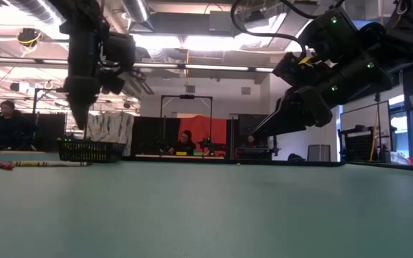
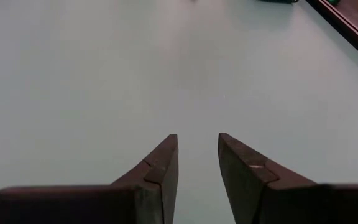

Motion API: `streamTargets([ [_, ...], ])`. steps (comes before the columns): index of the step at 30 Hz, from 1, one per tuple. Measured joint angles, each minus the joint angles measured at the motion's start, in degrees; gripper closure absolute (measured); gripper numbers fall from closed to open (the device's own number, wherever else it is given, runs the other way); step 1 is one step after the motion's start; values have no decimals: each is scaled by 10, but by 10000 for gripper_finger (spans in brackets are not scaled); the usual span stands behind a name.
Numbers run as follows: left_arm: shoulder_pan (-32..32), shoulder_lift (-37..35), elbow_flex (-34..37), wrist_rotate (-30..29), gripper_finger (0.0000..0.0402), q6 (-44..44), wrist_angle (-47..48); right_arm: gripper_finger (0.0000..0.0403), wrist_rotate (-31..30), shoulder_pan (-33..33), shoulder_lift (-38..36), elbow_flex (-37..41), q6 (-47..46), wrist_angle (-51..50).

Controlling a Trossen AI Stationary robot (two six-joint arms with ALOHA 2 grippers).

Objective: Sort crayons
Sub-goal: Put the top green crayon into the black bin

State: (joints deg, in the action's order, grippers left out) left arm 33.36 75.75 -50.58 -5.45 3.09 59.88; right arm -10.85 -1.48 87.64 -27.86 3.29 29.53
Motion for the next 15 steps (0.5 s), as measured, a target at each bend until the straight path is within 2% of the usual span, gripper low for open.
streamTargets([
  [10, 1, 0, 83, -17, 300, -26, -18, 292, 0, 0, 0, 0, 0, 0],
  [15, 1, 17, 84, -26, 300, -30, -28, 292, 0, 0, 0, 0, 0, 3],
])
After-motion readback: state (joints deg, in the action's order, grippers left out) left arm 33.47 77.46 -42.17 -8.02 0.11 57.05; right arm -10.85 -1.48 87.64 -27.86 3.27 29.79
